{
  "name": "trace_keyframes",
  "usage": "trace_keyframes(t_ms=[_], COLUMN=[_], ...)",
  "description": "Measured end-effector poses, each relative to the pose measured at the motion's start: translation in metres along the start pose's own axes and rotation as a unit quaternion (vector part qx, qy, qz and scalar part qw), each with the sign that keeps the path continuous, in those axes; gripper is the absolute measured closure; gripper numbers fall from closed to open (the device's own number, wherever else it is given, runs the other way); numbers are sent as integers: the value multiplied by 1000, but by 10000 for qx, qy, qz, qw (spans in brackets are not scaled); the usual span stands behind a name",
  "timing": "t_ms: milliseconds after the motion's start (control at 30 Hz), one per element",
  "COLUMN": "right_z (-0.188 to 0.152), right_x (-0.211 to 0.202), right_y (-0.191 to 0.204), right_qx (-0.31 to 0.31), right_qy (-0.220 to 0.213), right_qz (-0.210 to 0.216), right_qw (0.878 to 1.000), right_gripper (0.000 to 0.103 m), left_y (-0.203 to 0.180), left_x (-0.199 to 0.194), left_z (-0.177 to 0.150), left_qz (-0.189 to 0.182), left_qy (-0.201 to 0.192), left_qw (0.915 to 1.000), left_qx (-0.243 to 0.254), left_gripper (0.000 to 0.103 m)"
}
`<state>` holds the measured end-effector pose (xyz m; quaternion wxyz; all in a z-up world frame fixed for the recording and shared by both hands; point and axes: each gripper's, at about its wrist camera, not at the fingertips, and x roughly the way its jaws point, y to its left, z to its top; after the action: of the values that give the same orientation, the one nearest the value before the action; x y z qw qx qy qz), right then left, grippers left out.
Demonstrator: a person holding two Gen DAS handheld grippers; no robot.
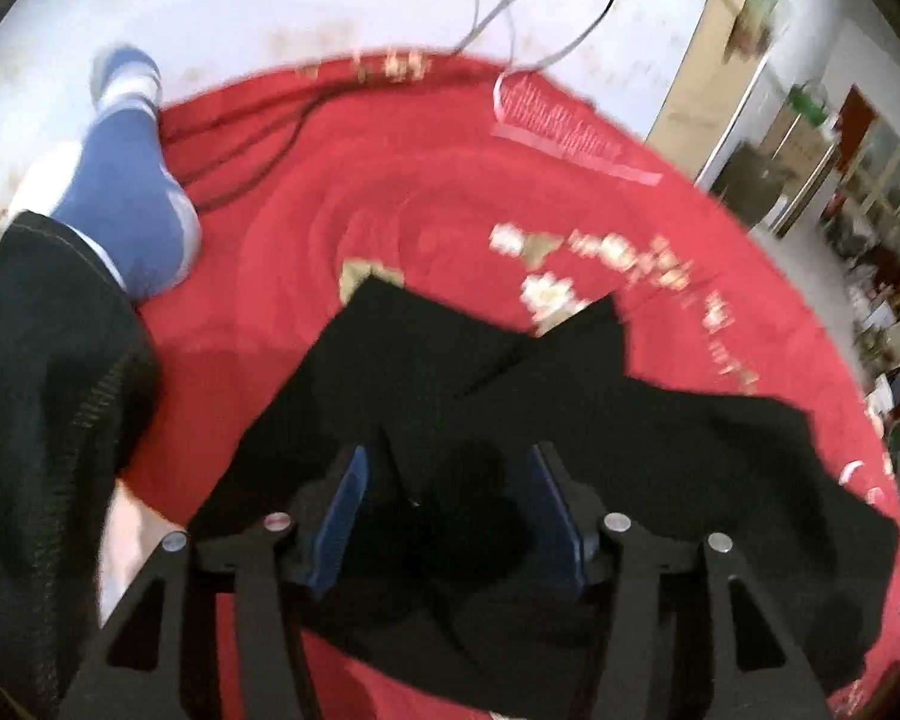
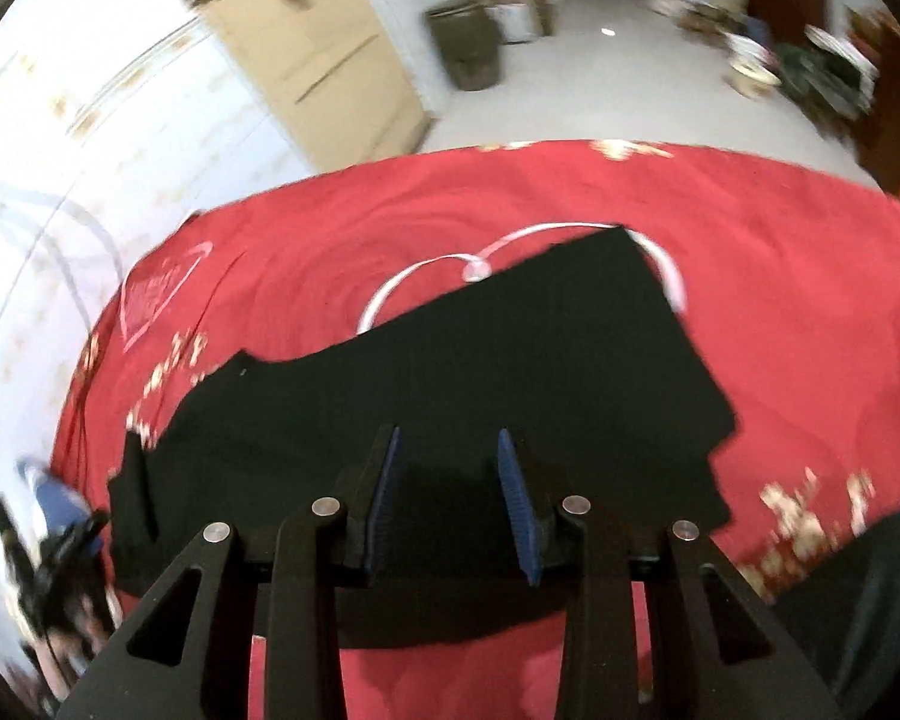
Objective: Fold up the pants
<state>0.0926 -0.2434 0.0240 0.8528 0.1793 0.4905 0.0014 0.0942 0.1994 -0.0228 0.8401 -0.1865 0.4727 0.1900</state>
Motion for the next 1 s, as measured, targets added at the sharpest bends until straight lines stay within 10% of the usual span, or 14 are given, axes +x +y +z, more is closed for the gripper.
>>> trace_keyframes(t_ms=[100,167,233,433,800,1000], right_z=[-1,-3,-7,-12,-20,-11], right_x=[17,25,31,38,43,45], right_y=[12,17,17,17,24,18], right_qx=[-242,-364,-406,-477,-832,-814], right_qy=[194,265,349,475,599,748], right_qz=[133,182,189,218,434,426], right_qw=[9994,9988,9984,9975,9938,9929], right_gripper=[69,69,69,69,69,69], left_y=[1,-11,-24,-10,32,1], left_x=[13,14,13,-37,-42,-43], left_z=[-3,-3,-2,-11,-15,-8], left_qz=[185,253,348,1263,1457,-76], left_qy=[80,23,1,-647,-326,-382], left_qw=[9998,9994,9978,9895,9882,9992], left_qx=[-26,256,556,287,-350,92], left_gripper=[45,94,99,99,78,59])
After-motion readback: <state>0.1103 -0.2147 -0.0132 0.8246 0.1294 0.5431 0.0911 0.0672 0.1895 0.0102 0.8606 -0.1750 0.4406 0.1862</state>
